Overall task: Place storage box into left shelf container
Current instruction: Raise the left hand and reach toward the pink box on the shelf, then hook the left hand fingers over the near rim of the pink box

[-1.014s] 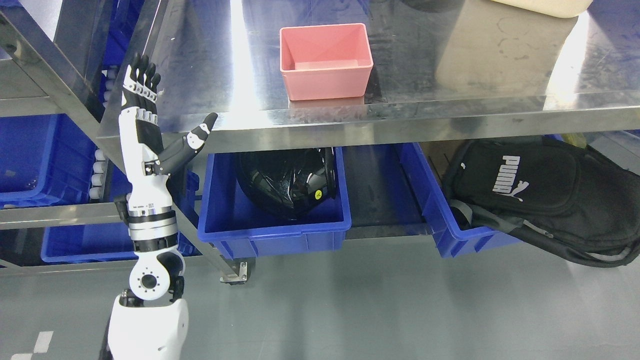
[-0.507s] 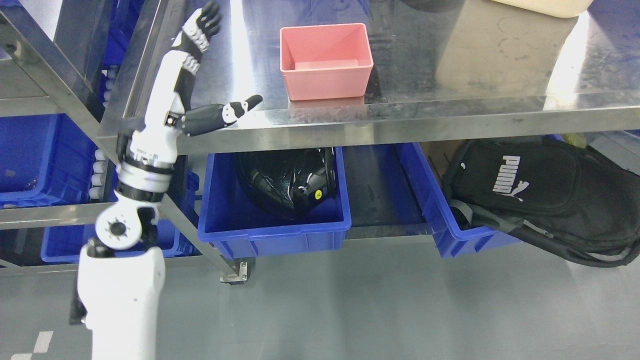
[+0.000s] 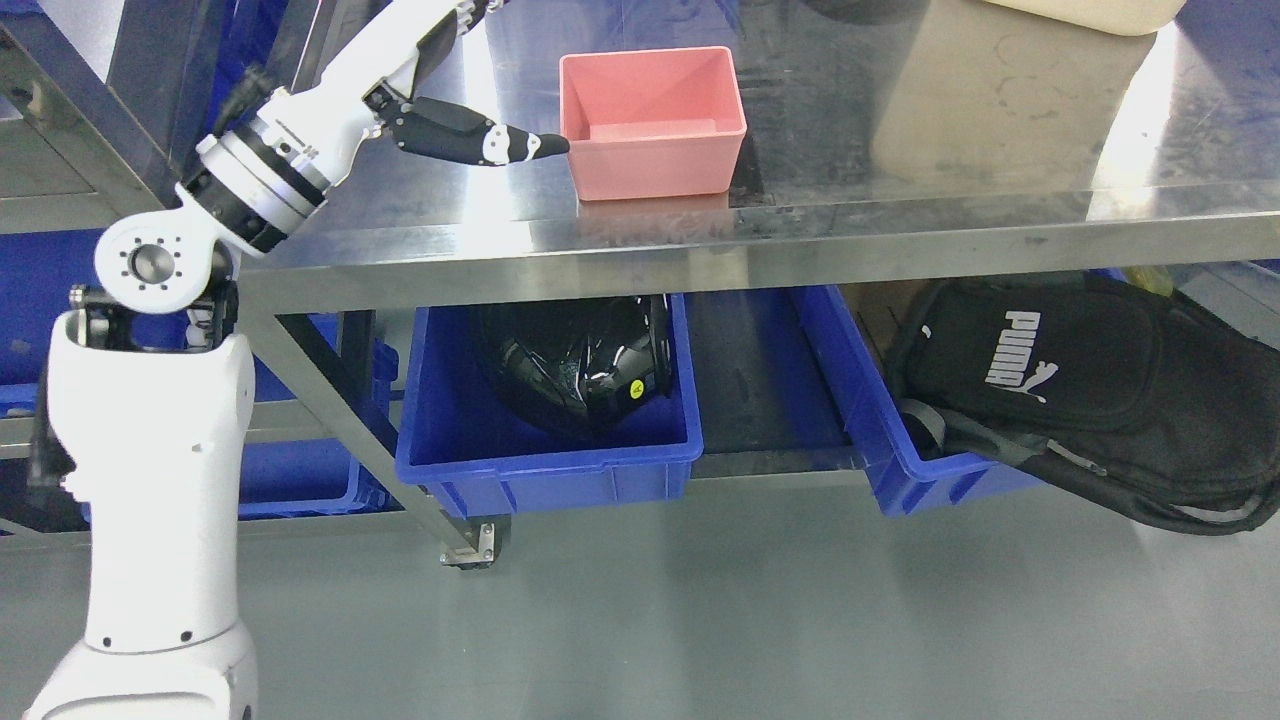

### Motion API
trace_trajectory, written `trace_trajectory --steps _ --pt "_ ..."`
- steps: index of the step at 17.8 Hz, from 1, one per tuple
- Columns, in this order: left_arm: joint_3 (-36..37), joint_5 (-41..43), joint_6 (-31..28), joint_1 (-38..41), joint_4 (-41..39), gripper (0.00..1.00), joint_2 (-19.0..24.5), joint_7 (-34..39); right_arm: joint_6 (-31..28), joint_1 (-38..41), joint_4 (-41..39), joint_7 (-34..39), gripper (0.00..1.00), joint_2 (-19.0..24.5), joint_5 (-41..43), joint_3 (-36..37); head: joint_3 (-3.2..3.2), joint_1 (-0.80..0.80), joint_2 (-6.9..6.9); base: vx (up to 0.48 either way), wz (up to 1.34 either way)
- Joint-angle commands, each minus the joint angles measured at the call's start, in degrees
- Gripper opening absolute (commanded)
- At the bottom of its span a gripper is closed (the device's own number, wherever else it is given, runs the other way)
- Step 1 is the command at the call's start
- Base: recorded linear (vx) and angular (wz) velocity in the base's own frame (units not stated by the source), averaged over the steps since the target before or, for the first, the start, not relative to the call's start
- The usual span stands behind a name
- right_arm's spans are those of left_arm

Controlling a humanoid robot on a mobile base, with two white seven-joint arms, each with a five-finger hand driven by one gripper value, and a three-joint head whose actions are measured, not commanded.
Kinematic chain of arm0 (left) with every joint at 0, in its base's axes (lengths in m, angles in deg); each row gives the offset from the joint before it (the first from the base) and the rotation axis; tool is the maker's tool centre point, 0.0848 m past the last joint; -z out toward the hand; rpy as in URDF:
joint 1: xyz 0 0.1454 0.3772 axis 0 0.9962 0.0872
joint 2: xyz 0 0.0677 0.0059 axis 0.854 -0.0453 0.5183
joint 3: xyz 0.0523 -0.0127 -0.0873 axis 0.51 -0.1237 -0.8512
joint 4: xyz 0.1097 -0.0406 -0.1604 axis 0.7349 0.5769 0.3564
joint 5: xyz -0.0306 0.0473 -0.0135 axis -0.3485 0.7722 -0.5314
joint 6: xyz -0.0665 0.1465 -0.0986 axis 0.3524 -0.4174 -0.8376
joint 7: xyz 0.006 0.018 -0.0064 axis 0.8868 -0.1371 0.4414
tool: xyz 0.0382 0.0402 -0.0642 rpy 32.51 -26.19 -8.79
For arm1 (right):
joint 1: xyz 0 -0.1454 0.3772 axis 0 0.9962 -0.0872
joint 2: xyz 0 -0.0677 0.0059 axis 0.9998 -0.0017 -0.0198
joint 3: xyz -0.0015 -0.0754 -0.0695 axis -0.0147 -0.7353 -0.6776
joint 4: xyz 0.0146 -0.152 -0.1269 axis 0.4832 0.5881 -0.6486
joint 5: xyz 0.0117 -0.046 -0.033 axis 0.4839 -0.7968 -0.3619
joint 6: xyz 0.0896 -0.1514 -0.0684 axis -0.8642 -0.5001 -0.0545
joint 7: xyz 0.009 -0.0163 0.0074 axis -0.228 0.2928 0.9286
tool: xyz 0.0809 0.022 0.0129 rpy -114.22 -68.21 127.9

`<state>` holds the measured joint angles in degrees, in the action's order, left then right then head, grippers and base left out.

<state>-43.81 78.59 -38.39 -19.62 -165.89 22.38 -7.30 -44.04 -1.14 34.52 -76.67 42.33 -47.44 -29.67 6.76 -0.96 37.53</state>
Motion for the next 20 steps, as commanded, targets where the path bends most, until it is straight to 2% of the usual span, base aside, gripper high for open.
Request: trace_trajectory --steps 1,7,9,13,16,20 --pt "15.1 4.8 -6.5 -6.1 4.7 0.98 1.6 -3.3 0.0 0.5 -1.0 0.0 1.0 -1.0 -0.1 0.3 0.0 0.0 0.0 0.0 0.0" --pt "14.6 2.9 -14.5 -12.0 4.5 0.97 -0.1 -11.2 0.0 0.5 -1.0 0.0 1.0 -1.0 -0.1 0.3 0.0 0.0 0.0 0.0 0.0" --pt "14.5 1.1 -16.4 -12.4 3.5 0.95 0.9 -14.0 0.0 0.5 -1.0 0.0 1.0 -1.0 -0.1 0.3 0.0 0.0 0.0 0.0 0.0" --pt "15.2 2.0 -16.5 -12.0 3.8 0.92 5.2 -14.9 0.0 0.5 -1.0 0.0 1.0 -1.0 -0.1 0.3 0.0 0.0 0.0 0.0 0.0" --pt "15.2 6.6 -16.5 -12.1 5.8 0.93 5.2 -15.0 0.0 0.5 -1.0 0.0 1.0 -1.0 -0.1 0.3 0.0 0.0 0.0 0.0 0.0" --pt "18.5 7.3 -16.5 -13.4 9.0 0.93 4.0 -15.6 0.0 0.5 -1.0 0.0 1.0 -1.0 -0.1 0.3 0.0 0.0 0.0 0.0 0.0"
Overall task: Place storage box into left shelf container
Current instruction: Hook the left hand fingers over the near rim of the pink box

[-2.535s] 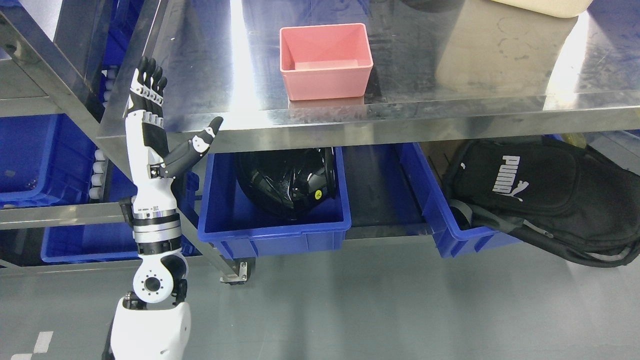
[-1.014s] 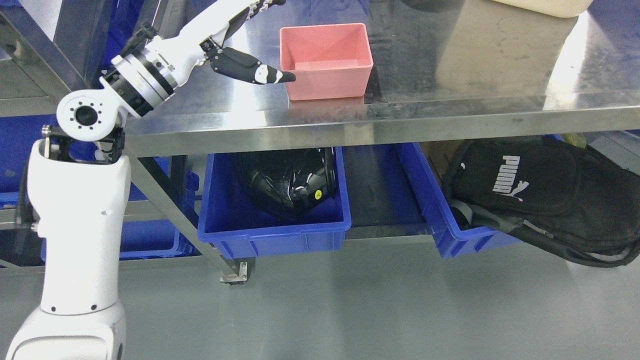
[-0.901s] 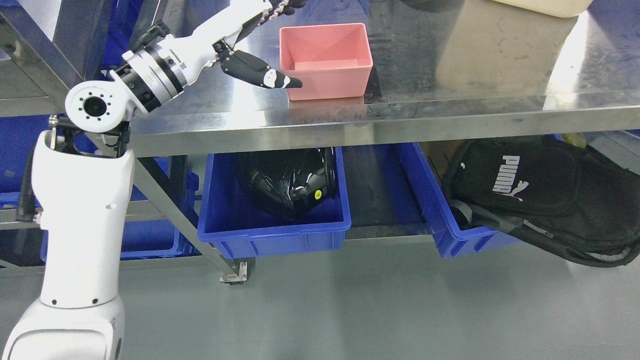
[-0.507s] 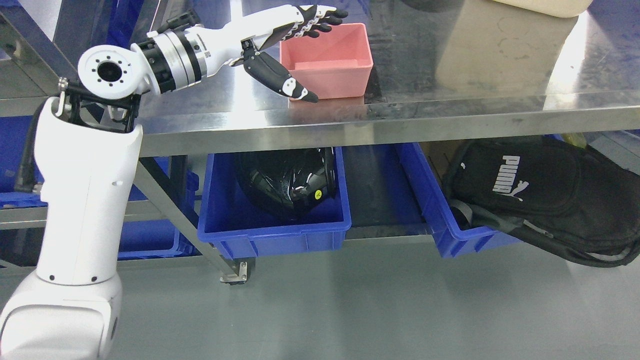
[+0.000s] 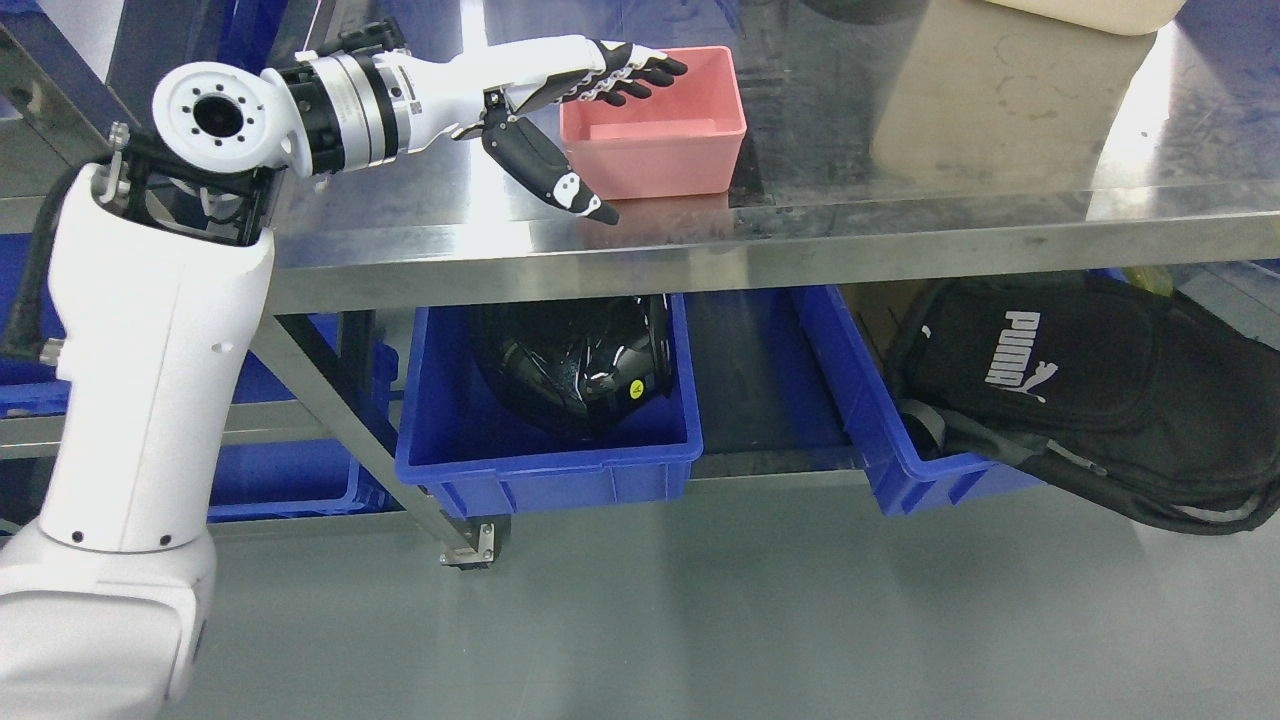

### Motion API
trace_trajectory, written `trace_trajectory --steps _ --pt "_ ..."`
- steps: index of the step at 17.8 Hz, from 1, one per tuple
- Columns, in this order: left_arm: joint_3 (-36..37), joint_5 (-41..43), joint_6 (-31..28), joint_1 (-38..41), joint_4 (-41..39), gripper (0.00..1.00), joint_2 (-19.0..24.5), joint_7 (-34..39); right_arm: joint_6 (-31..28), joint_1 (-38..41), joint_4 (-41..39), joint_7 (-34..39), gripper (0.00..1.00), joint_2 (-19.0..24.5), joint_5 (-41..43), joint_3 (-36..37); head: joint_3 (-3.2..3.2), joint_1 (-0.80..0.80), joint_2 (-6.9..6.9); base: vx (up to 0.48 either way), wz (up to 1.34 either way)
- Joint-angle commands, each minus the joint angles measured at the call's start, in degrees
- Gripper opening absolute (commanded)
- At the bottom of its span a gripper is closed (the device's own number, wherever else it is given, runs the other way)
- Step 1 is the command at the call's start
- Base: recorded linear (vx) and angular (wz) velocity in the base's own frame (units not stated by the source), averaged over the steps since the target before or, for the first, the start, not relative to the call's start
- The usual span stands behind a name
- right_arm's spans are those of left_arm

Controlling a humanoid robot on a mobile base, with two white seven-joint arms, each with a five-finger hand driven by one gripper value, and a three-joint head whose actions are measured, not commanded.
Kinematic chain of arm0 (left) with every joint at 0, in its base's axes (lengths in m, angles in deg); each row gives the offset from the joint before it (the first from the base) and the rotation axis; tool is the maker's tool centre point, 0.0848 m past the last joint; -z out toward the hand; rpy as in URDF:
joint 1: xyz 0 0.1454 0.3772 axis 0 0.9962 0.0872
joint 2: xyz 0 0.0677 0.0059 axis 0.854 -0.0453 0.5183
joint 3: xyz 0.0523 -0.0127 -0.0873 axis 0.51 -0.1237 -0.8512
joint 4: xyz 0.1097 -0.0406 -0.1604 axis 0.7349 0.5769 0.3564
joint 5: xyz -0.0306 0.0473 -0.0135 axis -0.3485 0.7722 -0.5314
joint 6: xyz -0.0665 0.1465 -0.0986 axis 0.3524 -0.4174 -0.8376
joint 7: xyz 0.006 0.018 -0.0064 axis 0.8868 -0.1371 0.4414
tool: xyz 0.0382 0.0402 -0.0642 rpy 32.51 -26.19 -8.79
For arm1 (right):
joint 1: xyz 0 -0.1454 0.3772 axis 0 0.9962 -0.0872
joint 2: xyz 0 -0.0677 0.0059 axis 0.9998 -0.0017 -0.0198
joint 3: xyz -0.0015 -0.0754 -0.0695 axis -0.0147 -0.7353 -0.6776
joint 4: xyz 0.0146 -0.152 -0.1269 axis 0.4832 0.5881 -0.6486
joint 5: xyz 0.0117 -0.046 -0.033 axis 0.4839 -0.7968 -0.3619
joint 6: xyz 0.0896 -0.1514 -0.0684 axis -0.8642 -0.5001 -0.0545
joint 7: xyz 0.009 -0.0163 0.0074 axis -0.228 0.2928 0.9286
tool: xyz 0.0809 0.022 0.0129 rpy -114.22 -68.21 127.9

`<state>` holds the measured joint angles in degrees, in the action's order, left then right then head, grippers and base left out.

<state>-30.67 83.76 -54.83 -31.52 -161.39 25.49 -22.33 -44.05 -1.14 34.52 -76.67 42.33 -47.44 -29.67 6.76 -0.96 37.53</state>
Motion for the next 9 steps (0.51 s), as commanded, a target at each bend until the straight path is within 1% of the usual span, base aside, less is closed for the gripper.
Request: trace_trajectory --steps 1,3,6,9 --pt "6.3 2.1 -0.1 -2.4 5.3 0.93 0.8 -0.7 0.0 0.5 -1.0 0.0 1.0 -1.0 -0.1 0.3 0.0 0.0 0.0 0.0 0.0" --pt "7.5 2.3 -0.1 -3.2 7.0 0.93 -0.4 -0.8 0.0 0.5 -1.0 0.0 1.0 -1.0 -0.1 0.3 0.0 0.0 0.0 0.0 0.0" --pt "8.0 6.2 -0.1 -4.4 11.0 0.93 -2.5 -2.1 0.0 0.5 -1.0 0.0 1.0 -1.0 -0.1 0.3 0.0 0.0 0.0 0.0 0.0" --pt "8.1 7.3 -0.1 -4.6 14.2 0.92 -4.7 -2.9 0.0 0.5 -1.0 0.0 1.0 -1.0 -0.1 0.3 0.0 0.0 0.0 0.0 0.0"
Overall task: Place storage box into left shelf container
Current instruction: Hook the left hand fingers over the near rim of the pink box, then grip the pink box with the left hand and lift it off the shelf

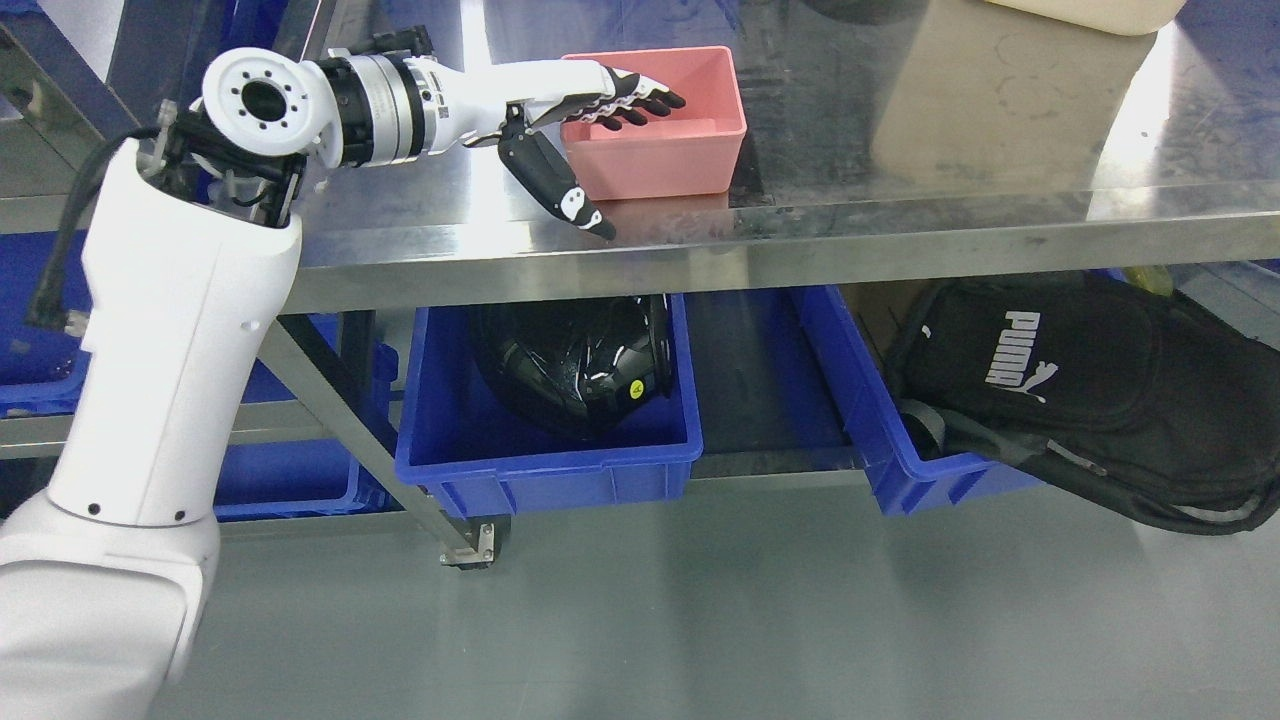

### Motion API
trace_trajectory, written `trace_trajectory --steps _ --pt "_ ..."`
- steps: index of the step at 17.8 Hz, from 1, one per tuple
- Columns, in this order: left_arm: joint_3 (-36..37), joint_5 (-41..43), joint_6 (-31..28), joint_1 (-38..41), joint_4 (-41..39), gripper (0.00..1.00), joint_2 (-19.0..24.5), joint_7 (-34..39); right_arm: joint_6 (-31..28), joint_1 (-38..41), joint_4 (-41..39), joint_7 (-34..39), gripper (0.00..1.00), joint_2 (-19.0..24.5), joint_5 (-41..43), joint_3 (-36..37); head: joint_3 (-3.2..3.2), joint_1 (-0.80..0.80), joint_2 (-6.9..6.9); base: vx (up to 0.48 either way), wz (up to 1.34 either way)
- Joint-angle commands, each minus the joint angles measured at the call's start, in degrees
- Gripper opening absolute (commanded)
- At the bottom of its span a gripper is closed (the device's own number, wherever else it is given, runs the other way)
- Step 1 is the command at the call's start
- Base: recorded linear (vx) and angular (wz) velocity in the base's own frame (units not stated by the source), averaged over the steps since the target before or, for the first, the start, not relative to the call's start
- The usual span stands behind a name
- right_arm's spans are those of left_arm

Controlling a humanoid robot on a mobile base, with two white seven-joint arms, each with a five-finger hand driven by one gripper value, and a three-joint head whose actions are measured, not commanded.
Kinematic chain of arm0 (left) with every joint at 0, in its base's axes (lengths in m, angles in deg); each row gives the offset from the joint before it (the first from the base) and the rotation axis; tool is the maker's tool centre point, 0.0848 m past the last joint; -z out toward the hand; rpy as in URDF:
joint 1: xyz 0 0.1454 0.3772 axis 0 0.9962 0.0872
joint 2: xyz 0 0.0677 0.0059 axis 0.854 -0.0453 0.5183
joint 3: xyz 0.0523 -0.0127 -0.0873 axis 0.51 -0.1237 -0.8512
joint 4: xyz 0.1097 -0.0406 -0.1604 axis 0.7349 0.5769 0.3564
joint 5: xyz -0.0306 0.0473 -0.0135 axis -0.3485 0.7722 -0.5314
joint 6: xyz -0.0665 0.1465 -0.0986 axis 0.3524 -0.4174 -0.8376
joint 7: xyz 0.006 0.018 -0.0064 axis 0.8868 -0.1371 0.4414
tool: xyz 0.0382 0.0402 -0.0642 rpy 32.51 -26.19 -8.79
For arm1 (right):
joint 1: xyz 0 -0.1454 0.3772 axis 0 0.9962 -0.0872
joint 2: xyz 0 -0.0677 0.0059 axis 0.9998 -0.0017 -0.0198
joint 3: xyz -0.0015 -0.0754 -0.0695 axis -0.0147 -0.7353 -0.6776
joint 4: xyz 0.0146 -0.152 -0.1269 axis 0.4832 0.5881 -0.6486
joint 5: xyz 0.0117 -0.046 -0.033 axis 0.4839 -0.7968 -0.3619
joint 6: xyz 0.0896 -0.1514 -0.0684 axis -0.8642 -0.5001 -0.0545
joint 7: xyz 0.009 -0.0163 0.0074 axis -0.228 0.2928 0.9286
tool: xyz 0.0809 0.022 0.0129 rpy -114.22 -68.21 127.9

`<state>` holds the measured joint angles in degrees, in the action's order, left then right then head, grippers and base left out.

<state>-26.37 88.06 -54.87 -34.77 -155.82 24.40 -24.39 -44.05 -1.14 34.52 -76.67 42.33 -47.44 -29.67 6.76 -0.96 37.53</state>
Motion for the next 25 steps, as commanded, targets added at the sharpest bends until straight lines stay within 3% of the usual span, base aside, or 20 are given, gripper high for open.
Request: trace_trajectory --steps 1,6,8,12,15,16,18,21,25 --pt "3.8 3.1 0.0 -1.7 9.6 0.91 -4.2 -0.8 0.0 0.5 -1.0 0.0 1.0 -1.0 -0.1 0.3 0.0 0.0 0.0 0.0 0.0" --pt "2.2 5.2 1.3 -6.3 20.2 0.77 -10.5 -0.6 0.0 0.5 -1.0 0.0 1.0 -1.0 -0.1 0.3 0.0 0.0 0.0 0.0 0.0" --pt "-0.5 5.4 3.4 -6.9 22.6 0.59 -12.0 -0.9 0.0 0.5 -1.0 0.0 1.0 -1.0 -0.1 0.3 0.0 0.0 0.0 -0.003 0.01" --pt "-1.5 5.9 9.8 -6.7 26.2 0.34 -11.9 -2.2 0.0 0.5 -1.0 0.0 1.0 -1.0 -0.1 0.3 0.0 0.0 0.0 0.002 0.03" --pt "-5.8 7.6 18.7 -6.2 29.1 0.05 -11.8 -3.3 0.0 0.5 -1.0 0.0 1.0 -1.0 -0.1 0.3 0.0 0.0 0.0 0.003 0.02" --pt "-7.5 7.6 21.8 -6.0 30.0 0.0 -11.8 -4.3 0.0 0.5 -1.0 0.0 1.0 -1.0 -0.1 0.3 0.0 0.0 0.0 0.0 0.04" --pt "-11.3 7.3 25.8 -5.0 31.0 0.0 -11.9 -5.6 0.0 0.5 -1.0 0.0 1.0 -1.0 -0.1 0.3 0.0 0.0 0.0 0.0 0.02" --pt "-22.3 4.3 26.7 -2.4 31.0 0.0 -12.0 -6.9 0.0 0.5 -1.0 0.0 1.0 -1.0 -0.1 0.3 0.0 0.0 0.0 0.004 0.01" --pt "-26.2 -9.7 25.8 -0.8 31.0 0.0 -12.0 -6.9 0.0 0.5 -1.0 0.0 1.0 -1.0 -0.1 0.3 0.0 0.0 0.0 0.002 0.01"
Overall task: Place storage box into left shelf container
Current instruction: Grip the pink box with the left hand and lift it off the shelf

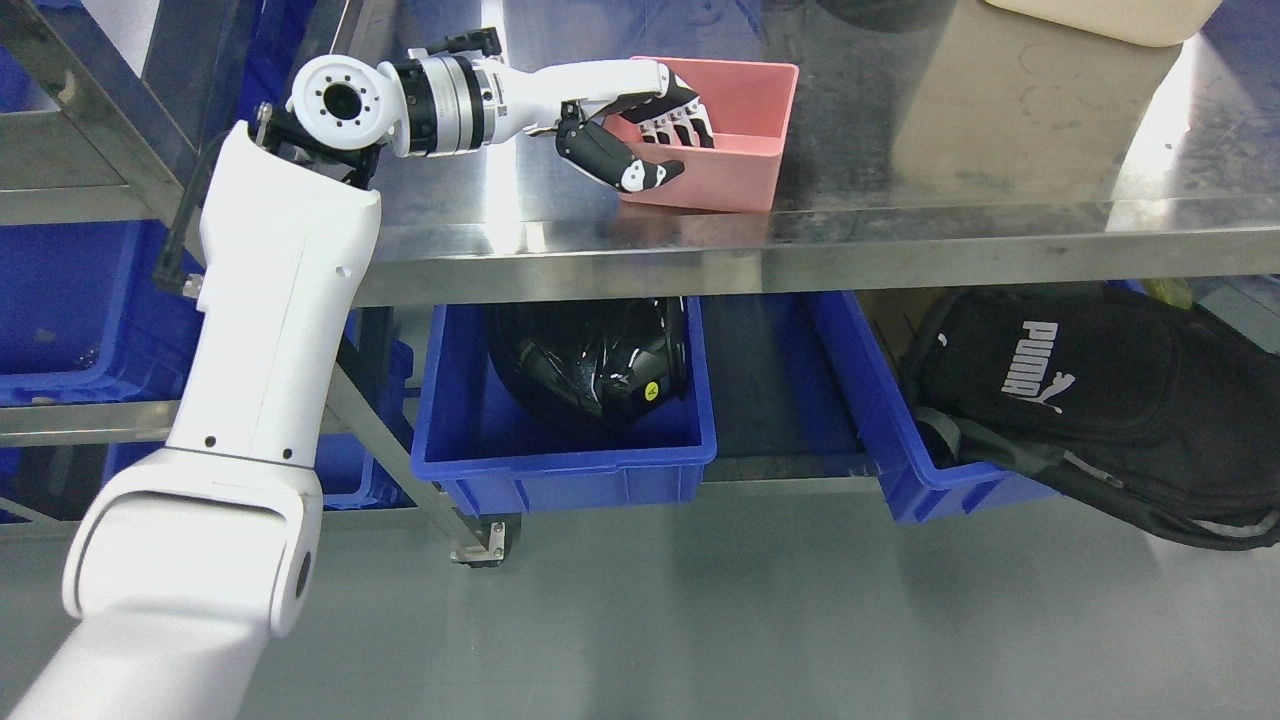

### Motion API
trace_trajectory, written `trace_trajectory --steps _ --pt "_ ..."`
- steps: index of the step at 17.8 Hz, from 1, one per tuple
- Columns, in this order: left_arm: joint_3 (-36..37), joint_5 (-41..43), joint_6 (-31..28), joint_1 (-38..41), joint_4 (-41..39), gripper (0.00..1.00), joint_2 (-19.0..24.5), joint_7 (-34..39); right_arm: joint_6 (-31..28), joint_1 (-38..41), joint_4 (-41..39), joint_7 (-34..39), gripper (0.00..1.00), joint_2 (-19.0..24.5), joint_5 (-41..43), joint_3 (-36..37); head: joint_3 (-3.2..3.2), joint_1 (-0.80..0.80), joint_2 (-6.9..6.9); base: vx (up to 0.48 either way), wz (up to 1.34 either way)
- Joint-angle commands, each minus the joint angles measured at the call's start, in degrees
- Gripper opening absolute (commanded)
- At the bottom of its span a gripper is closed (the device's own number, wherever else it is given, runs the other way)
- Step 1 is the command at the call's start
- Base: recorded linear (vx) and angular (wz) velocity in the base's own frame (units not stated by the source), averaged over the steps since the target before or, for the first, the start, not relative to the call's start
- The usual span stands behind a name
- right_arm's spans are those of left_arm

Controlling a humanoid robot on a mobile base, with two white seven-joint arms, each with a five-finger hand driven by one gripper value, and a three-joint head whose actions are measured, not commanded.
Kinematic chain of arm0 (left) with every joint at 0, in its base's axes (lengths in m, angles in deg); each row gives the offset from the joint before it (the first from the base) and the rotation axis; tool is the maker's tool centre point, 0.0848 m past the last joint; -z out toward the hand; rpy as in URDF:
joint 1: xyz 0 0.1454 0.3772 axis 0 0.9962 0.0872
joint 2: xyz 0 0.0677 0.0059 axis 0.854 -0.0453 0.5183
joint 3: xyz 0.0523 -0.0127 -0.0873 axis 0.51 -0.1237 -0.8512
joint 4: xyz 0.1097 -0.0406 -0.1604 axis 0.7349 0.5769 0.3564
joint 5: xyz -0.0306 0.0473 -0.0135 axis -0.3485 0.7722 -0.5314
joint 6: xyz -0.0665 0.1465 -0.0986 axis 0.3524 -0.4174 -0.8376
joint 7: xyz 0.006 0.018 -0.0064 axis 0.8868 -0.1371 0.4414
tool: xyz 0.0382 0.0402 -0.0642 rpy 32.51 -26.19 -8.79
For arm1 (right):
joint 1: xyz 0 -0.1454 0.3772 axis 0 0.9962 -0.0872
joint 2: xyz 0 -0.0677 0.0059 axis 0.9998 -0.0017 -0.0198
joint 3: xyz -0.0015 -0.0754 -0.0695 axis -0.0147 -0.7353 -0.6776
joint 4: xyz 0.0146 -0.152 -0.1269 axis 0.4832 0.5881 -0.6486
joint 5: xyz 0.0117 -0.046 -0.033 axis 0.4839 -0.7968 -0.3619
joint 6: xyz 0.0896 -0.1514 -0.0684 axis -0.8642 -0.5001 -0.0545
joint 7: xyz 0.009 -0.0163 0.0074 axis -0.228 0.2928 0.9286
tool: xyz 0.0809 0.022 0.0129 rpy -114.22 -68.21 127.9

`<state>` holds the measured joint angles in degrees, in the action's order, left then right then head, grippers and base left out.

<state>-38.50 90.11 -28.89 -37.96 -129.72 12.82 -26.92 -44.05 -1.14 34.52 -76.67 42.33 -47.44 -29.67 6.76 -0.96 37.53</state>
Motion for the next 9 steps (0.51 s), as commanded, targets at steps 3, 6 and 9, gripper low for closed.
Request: trace_trajectory --steps 3,6,9 --pt "-16.6 -18.0 -1.4 4.8 3.9 0.0 -0.4 -4.4 0.0 0.5 -1.0 0.0 1.0 -1.0 -0.1 0.3 0.0 0.0 0.0 0.0 0.0" --pt "-16.9 -27.2 -1.5 6.2 3.6 0.0 -0.4 -3.8 0.0 0.5 -1.0 0.0 1.0 -1.0 -0.1 0.3 0.0 0.0 0.0 0.004 -0.02" --pt "-17.0 -32.2 -1.5 8.0 2.4 0.0 -0.4 -3.7 0.0 0.5 -1.0 0.0 1.0 -1.0 -0.1 0.3 0.0 0.0 0.0 -0.001 0.0"
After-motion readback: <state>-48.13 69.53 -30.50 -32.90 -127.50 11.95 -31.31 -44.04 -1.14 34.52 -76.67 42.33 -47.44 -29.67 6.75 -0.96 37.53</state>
